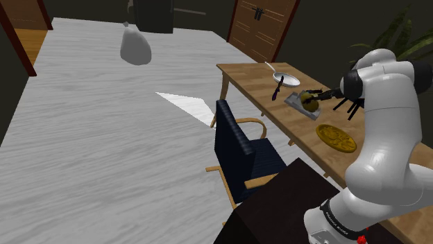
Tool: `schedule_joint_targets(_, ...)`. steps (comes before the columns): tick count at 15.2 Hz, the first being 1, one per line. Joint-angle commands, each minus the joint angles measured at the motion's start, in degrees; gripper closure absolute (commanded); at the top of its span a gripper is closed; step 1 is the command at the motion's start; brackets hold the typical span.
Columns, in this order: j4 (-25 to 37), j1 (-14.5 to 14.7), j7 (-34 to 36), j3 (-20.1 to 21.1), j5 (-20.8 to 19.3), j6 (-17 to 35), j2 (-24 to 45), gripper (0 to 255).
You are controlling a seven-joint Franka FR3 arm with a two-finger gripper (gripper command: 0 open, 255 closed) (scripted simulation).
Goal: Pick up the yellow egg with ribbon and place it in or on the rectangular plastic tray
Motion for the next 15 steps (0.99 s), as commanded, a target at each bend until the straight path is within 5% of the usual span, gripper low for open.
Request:
schedule_joint_targets(1,0.0,0.0,0.0,0.0,0.0,0.0,0.0,0)
schedule_joint_targets(15,-1.9,-0.8,-0.2,-2.4,-2.8,-3.3,-3.8,0)
